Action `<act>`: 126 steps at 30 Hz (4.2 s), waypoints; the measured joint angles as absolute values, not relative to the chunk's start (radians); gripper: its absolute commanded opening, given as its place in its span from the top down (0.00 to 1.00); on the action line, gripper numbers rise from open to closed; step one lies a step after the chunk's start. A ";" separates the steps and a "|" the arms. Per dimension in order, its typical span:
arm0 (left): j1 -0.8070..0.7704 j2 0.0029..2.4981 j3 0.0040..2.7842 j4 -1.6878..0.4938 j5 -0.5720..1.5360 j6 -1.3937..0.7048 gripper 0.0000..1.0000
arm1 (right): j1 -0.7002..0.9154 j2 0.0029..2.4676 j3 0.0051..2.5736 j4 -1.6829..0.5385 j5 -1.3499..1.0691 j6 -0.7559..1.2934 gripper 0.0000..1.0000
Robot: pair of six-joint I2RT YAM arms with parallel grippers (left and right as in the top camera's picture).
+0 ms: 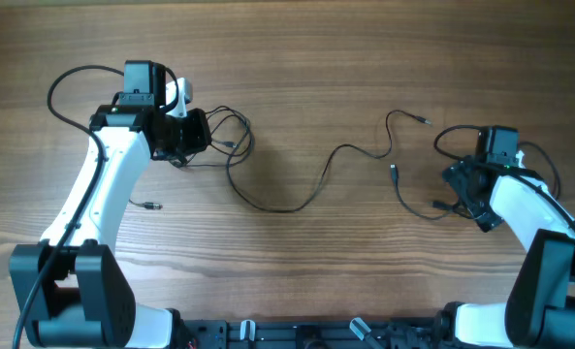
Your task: Untangle cables
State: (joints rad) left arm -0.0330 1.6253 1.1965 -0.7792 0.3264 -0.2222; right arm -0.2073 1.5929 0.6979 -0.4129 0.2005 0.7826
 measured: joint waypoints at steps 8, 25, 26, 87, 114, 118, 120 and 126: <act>-0.033 1.625 1.196 -0.787 0.326 -0.222 0.96 | -0.257 1.633 0.727 -0.310 0.155 0.743 0.96; -0.033 1.626 1.196 -0.793 0.326 -0.258 0.94 | -0.920 1.803 1.274 -0.257 0.113 0.223 0.95; -0.033 1.626 1.196 -0.793 0.326 -0.262 0.94 | -0.941 1.822 1.274 -0.240 0.116 0.216 0.95; 0.144 0.984 1.194 -0.532 0.836 -0.123 0.92 | -0.070 1.844 1.257 -0.794 -0.336 0.220 0.00; -0.391 1.696 1.195 -0.349 0.546 -0.356 0.00 | 0.065 1.429 1.338 -0.591 -0.620 0.461 0.96; -0.559 1.874 1.193 -0.179 0.541 -0.387 0.00 | 0.028 1.333 1.338 -0.598 -0.609 0.440 0.96; -0.612 1.922 1.193 -0.167 0.522 -0.390 0.00 | -0.053 1.278 1.338 -0.599 -0.604 0.440 0.95; -0.697 1.972 1.194 -0.208 0.436 -0.432 0.00 | -0.426 1.114 1.338 -0.598 -0.620 0.440 0.95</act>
State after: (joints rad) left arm -0.6968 1.9717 1.1942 -0.2077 0.4358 -0.4316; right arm -0.4263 1.1141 1.3376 -0.5983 -0.6205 0.4397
